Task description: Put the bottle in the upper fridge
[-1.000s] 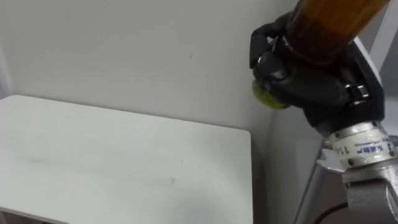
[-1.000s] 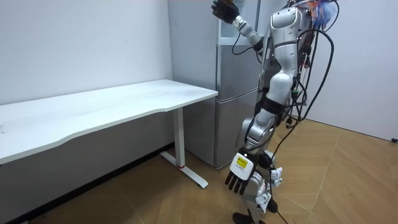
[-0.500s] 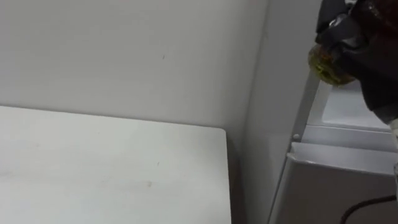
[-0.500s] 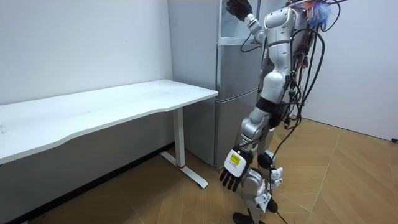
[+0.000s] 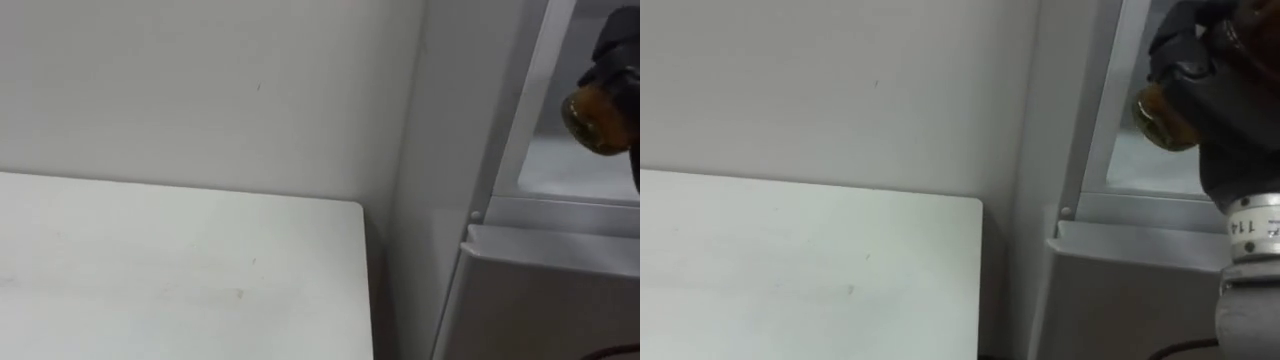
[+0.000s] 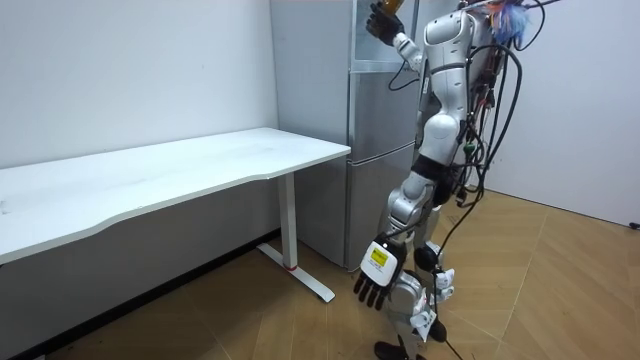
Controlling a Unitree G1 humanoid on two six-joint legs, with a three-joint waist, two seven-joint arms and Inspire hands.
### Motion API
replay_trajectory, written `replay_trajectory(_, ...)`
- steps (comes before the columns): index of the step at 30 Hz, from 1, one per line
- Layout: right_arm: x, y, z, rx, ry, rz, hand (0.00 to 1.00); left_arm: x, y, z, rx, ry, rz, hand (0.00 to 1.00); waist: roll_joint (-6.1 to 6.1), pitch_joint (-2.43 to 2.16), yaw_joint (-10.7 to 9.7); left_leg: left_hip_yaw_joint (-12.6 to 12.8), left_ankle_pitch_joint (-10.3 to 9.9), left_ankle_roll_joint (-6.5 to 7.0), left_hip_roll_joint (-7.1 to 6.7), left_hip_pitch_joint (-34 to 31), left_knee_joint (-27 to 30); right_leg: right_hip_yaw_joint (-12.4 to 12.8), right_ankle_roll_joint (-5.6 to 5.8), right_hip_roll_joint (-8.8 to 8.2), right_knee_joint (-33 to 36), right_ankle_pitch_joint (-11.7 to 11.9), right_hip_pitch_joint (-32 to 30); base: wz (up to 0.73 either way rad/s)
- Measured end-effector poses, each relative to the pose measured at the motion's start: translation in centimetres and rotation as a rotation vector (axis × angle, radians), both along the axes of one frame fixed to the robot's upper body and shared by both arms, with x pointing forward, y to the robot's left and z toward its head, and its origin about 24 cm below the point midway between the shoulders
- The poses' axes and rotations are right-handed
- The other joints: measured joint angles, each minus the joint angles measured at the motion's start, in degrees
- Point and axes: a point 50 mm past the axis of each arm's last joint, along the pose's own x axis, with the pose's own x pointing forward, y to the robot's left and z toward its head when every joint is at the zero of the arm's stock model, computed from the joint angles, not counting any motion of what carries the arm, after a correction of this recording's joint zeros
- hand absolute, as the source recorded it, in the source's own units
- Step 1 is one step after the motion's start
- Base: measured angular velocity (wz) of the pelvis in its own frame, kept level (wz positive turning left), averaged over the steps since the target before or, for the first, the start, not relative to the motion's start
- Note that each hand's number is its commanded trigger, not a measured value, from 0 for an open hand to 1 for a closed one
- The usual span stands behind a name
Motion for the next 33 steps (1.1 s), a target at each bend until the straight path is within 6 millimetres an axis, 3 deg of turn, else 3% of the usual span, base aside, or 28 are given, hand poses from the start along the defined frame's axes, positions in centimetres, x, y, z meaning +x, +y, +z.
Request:
replay_trajectory(5,0.1,-0.3,-0.2,0.004,0.016,-0.021,1.00,0.1,-0.1,0.0,-0.018,0.002,-0.010,0.00,-0.24,-0.10,0.1,0.0,0.0,0.00,0.01,-0.7,0.1,0.6,-0.01,0.11,0.1,0.0,-0.9,-0.05)
replay_trajectory(9,0.9,-1.6,-1.2,0.016,0.093,-0.037,1.00,0.1,0.0,0.0,-0.015,0.008,-0.008,0.00,-1.30,-0.20,0.2,0.0,0.0,0.00,-0.03,-0.7,0.1,1.1,-0.01,0.13,0.0,0.0,-0.9,-0.01)
replay_trajectory(12,1.5,-2.3,-2.0,0.004,0.164,-0.057,1.00,0.0,0.0,0.0,-0.013,0.021,-0.004,0.00,-1.78,0.01,0.4,-0.2,0.0,0.00,-0.06,-0.9,0.1,0.9,-0.01,0.13,0.0,0.0,-1.0,0.00)
replay_trajectory(18,3.2,-3.7,-3.9,0.039,0.278,-0.089,1.00,0.2,0.3,0.0,-0.007,0.028,0.007,0.00,-1.73,0.05,0.4,-0.2,0.0,-0.04,0.00,-1.8,0.5,0.8,-0.10,0.19,0.0,0.1,-1.8,0.00)
replay_trajectory(22,4.7,-4.4,-2.6,0.088,0.263,-0.072,1.00,0.4,0.9,0.2,0.008,0.020,0.032,0.00,-1.69,0.04,0.1,-0.2,0.0,-0.05,0.05,-1.9,0.4,0.3,-0.11,0.20,-0.1,0.1,-1.7,0.01)
replay_trajectory(33,6.4,-6.4,-2.8,0.066,0.405,-0.147,1.00,0.8,1.5,0.5,0.033,0.017,0.039,0.00,-2.48,-0.09,1.4,-0.4,0.0,-0.06,0.02,-1.9,0.4,-0.1,-0.11,0.11,0.0,0.1,-1.7,0.00)
